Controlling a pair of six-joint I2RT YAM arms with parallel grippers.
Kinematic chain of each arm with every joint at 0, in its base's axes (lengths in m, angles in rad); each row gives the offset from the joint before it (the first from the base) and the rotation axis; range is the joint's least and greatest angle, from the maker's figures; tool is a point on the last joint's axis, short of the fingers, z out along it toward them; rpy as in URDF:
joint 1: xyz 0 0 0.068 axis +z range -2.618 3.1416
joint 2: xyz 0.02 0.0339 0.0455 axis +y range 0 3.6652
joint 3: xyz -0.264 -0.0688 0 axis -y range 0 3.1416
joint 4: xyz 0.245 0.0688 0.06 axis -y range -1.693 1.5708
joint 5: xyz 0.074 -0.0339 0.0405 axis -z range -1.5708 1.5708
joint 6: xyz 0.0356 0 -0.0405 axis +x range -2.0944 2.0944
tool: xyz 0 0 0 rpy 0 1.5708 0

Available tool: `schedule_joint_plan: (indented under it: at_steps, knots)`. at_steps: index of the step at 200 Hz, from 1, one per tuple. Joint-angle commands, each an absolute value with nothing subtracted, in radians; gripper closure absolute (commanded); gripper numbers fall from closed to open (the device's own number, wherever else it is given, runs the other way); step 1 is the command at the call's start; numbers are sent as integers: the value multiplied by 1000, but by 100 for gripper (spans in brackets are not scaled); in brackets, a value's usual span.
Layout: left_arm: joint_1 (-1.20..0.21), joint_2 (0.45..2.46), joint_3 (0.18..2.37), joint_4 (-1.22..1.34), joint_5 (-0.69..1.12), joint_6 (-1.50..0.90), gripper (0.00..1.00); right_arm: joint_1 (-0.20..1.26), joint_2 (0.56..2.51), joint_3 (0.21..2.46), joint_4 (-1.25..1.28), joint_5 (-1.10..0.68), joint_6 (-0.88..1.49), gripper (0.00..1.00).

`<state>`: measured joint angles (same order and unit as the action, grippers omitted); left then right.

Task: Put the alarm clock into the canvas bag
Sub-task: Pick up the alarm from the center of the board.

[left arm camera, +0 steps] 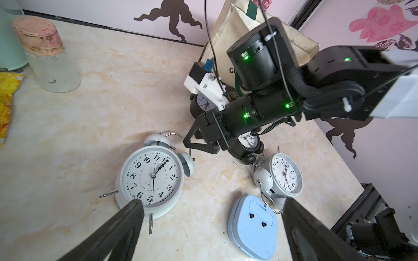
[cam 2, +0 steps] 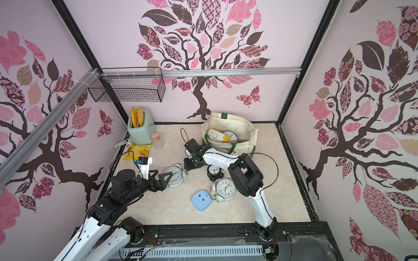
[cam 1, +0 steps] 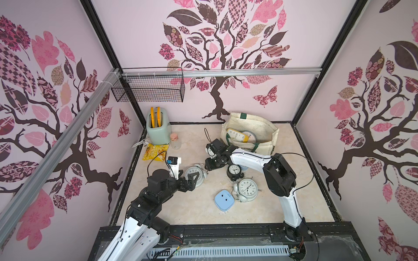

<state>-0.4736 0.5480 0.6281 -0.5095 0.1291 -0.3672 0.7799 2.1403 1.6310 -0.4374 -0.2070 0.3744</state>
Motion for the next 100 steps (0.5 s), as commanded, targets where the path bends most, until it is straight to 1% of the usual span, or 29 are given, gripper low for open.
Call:
schedule_joint_plan:
  at_steps: [1, 54, 100]
  knots:
    - [-466, 519, 595, -468, 173, -373, 2, 782, 2214, 1690, -459, -194, 385, 54]
    - [-463, 507, 589, -457, 183, -377, 2, 782, 2298, 1789, -499, -180, 388, 64]
    - [-462, 497, 588, -452, 176, -380, 2, 782, 2328, 1828, -521, -185, 390, 77]
